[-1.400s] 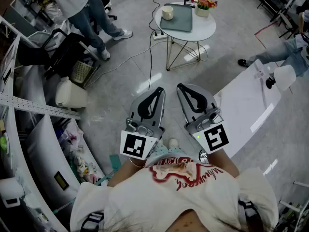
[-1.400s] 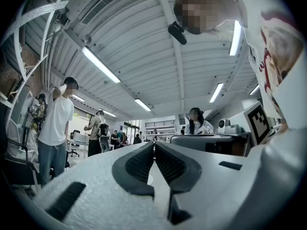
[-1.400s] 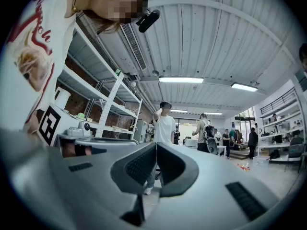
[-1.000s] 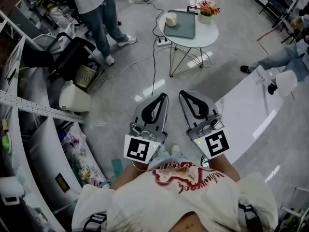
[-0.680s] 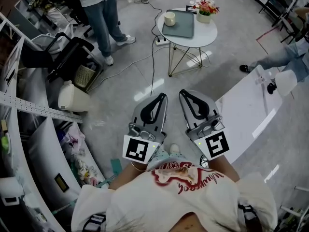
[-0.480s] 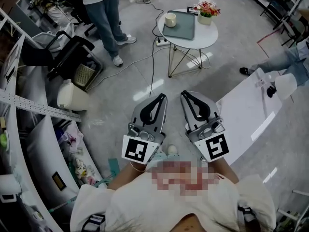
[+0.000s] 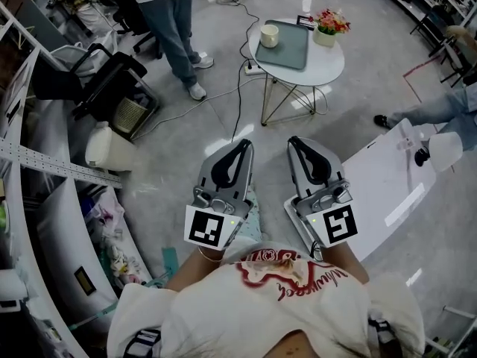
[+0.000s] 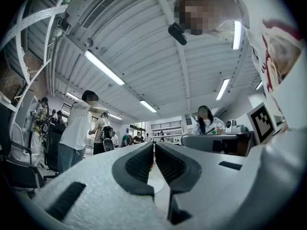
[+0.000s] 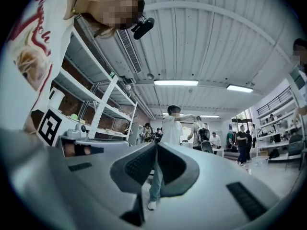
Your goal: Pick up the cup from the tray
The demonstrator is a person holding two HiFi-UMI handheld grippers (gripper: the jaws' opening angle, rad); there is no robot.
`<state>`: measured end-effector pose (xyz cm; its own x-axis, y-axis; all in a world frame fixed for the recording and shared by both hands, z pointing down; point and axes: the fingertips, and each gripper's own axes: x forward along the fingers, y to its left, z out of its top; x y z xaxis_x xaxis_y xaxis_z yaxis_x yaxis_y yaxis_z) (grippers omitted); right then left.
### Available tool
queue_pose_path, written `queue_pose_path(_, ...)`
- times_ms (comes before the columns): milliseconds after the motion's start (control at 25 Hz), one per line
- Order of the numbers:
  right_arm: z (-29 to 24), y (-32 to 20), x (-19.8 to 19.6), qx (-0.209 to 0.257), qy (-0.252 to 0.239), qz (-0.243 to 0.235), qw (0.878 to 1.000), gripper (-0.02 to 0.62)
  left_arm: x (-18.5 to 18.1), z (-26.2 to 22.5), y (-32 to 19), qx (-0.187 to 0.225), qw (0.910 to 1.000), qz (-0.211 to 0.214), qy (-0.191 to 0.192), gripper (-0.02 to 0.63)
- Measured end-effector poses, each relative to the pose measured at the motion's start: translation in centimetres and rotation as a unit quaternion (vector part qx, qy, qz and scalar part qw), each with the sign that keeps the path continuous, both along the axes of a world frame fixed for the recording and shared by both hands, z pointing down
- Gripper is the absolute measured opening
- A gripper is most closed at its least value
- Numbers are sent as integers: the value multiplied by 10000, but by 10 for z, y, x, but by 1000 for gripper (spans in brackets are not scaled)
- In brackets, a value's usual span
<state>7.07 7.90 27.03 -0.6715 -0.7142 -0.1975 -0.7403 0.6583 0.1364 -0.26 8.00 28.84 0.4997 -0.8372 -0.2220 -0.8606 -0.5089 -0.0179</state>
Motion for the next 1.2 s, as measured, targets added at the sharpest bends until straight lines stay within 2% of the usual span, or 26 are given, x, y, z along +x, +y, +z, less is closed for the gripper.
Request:
queue_pose_path(200,6,-72,-16,83,56,4,9999,29,-17,6,-76,128,9999,-16,55,23)
queue_pose_path(360,8,-165,-31,134,-11,188,9997,29,-34,13,-170,240,9997,111,-3,23)
queue_pose_path(480,2,-243,-44,163,-131,361,9991,29,-48,17,-249,37,9997,239,15,23)
queue_pose_path(720,-12,-357,-58,151,-242,657,9974,29,-58,0,-368,42,9982,588,-53,23)
queue_pose_path(1000,32,-427,-36,-341,-51,922,9951,29,-57,17,-435,61,9982,592,-112,23)
queue_pose_path(1200,124,-481,-23,-1202,437,1120,9854,31,-58,42,-454,-302,9983,489,-81,23)
